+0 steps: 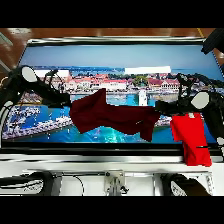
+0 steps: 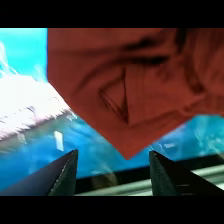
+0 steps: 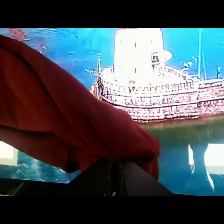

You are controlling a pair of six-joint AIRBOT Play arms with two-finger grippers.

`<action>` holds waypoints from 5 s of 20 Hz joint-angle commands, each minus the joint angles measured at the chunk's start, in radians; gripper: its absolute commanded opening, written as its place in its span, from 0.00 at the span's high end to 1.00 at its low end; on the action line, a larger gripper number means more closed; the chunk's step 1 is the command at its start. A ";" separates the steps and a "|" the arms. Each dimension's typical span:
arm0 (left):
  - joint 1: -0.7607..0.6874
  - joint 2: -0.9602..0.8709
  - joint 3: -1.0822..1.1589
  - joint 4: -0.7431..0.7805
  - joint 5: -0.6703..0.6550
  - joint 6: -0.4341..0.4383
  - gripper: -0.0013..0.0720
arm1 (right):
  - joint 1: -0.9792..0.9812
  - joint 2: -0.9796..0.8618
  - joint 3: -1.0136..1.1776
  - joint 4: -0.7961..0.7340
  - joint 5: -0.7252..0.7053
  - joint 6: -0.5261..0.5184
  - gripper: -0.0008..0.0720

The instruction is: Fold the shirts.

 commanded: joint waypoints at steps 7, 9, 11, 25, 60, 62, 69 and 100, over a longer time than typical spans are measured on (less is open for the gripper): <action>-0.080 -0.106 -0.243 -0.138 0.297 -0.071 0.22 | 0.000 -0.001 0.000 0.000 0.007 -0.003 0.91; -0.093 -0.129 -0.243 -0.174 0.343 -0.071 0.22 | 0.000 -0.001 0.000 0.000 0.007 -0.003 0.91; -0.105 -0.138 -0.243 -0.193 0.381 -0.071 0.22 | 0.000 -0.001 0.000 0.000 0.007 -0.003 0.91; -0.117 -0.079 -0.139 -0.212 0.422 0.037 0.94 | 0.000 0.002 0.008 0.043 0.004 -0.040 0.91; -0.187 -0.205 0.621 -0.253 0.512 0.085 0.94 | 0.444 0.011 0.399 -0.323 0.602 0.048 0.91; -0.222 -0.295 0.621 -0.253 0.442 0.050 0.94 | 0.444 0.010 0.400 -0.396 0.507 0.076 0.91; -0.064 -0.283 0.634 -0.227 0.050 -0.022 0.23 | 0.444 0.010 0.400 -0.437 0.164 0.224 0.91; -0.155 0.258 -0.879 -0.573 0.475 0.002 0.22 | 0.444 0.010 0.400 -0.437 0.146 0.219 0.91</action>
